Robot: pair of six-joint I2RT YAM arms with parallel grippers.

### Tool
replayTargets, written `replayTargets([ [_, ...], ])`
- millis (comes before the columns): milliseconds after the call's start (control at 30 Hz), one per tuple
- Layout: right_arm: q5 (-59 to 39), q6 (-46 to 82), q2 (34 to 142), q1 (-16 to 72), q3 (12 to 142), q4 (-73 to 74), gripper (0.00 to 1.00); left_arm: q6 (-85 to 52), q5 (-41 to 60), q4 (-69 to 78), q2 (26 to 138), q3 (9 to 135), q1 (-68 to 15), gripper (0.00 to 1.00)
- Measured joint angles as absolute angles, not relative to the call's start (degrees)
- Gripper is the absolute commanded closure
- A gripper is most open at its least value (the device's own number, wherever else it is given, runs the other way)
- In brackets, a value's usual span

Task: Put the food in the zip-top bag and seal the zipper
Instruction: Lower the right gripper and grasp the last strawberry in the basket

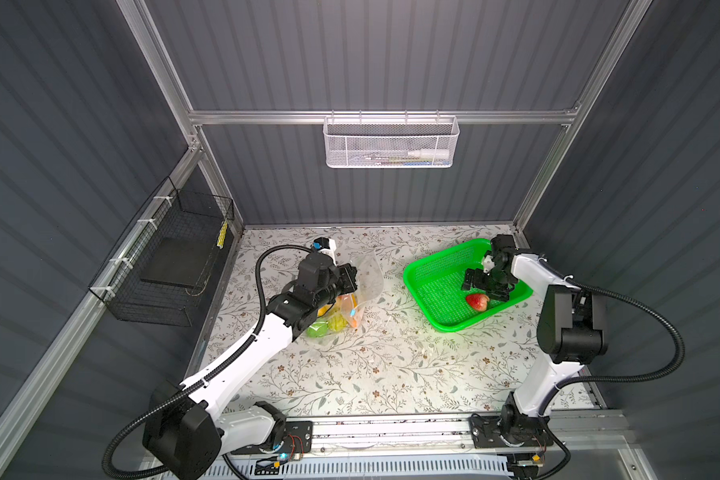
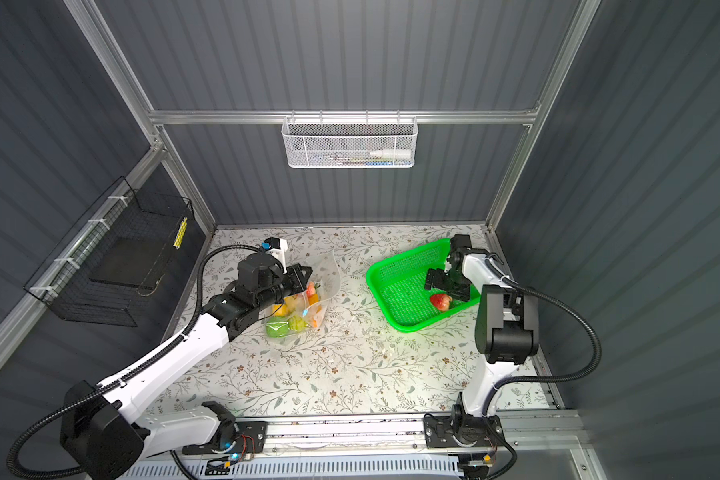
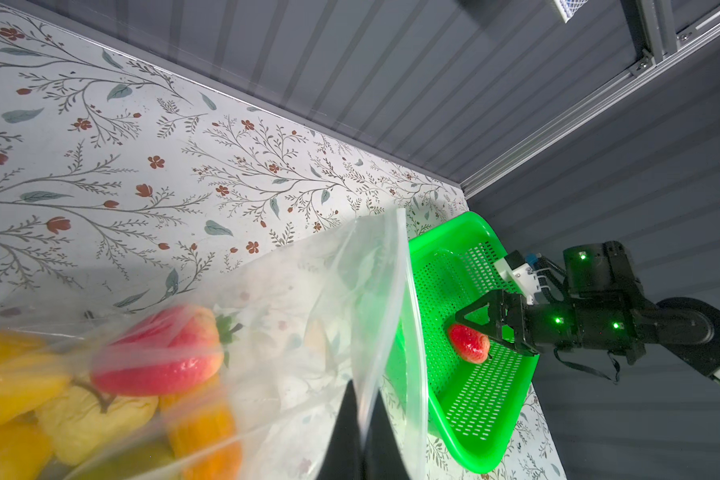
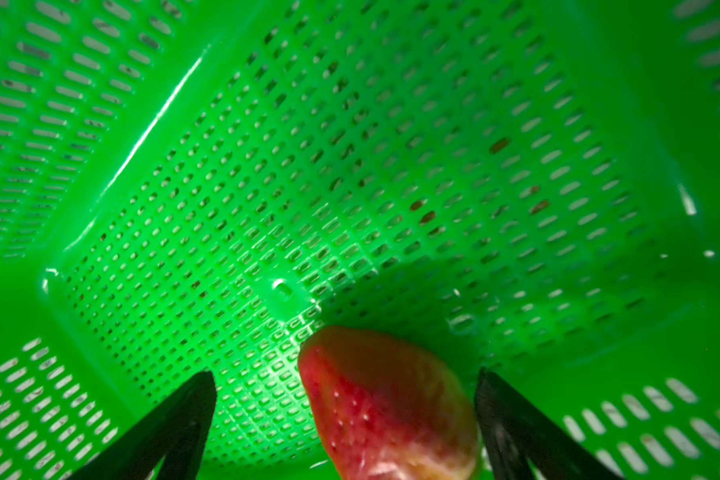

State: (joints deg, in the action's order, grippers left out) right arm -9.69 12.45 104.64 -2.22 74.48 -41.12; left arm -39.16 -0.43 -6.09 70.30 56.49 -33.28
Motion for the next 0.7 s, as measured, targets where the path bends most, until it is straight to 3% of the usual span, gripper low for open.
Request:
replayTargets([
  [333, -11.3, 14.5, 100.6, 7.3, 70.2, -42.0, 0.01, -39.1, -0.4, -5.7, 69.6, 55.6, -33.3, 1.0],
  [700, 1.4, 8.3, 102.5, 16.0, 74.3, -49.3, 0.02, -39.0, -0.9, -5.7, 69.1, 55.6, -33.3, 1.0],
])
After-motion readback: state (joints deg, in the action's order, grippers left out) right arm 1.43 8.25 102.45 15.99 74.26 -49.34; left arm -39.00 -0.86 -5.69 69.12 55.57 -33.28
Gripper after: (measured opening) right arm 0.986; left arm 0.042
